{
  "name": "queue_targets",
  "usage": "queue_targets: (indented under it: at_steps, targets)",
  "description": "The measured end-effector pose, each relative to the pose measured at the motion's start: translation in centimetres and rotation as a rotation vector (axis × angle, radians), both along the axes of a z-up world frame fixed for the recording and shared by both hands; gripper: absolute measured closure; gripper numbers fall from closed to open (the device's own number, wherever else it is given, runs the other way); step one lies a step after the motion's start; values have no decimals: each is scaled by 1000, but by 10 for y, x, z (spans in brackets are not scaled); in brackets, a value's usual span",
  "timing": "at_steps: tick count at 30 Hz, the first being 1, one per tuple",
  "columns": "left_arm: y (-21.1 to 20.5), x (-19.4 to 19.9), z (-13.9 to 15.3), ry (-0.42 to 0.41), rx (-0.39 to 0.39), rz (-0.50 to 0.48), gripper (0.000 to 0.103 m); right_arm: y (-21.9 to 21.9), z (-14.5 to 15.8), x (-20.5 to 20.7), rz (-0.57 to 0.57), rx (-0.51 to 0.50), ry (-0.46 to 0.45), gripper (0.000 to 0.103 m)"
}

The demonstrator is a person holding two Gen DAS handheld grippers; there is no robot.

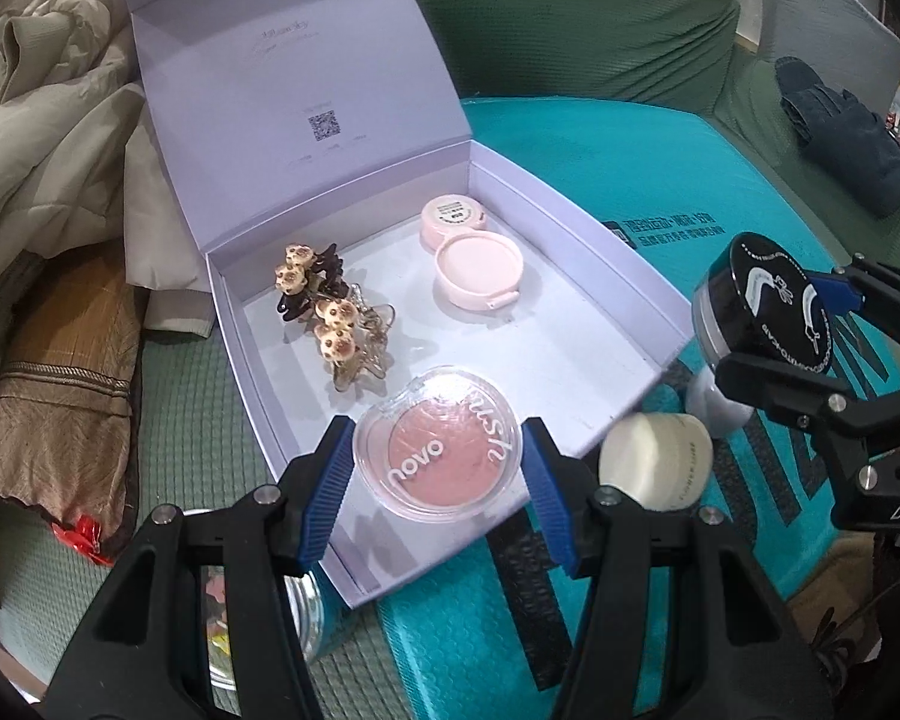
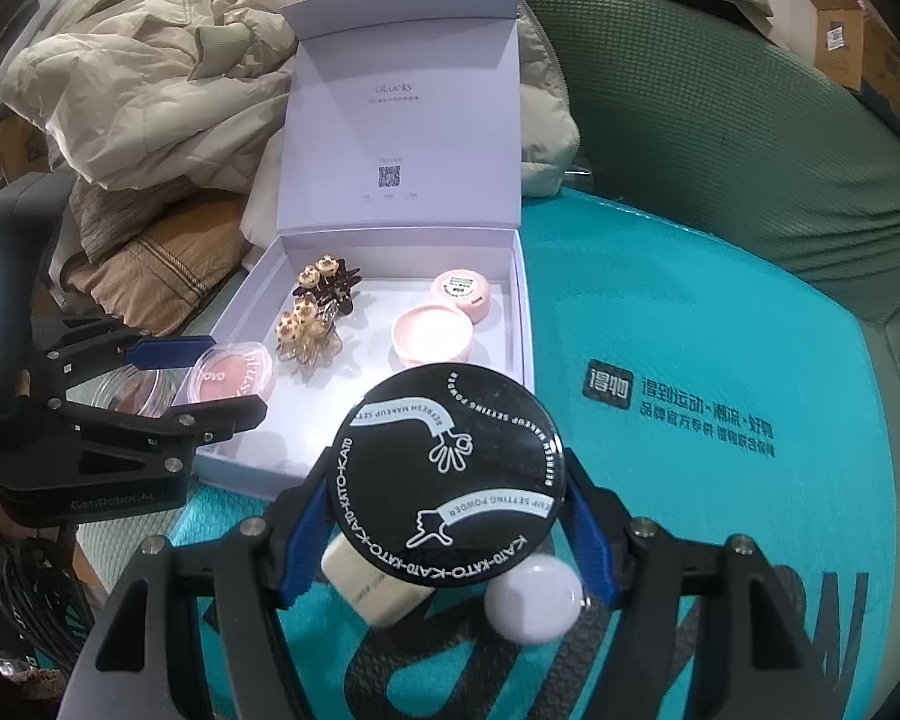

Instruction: Organize objects

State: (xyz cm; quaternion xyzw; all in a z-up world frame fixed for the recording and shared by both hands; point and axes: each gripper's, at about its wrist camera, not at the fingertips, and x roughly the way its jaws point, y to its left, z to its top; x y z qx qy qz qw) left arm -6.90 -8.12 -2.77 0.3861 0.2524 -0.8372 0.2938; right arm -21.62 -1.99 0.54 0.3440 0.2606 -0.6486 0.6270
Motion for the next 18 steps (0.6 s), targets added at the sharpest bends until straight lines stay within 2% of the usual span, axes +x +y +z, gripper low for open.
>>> queue_targets:
  at_steps: [9, 18]
  targets:
    - [-23, 2, -6, -10, 13, 27, 49, -28, -9, 1, 34, 14, -18, 33]
    - [-49, 3, -16, -40, 28, 56, 49, -64, -10, 5, 62, 6, 3, 33]
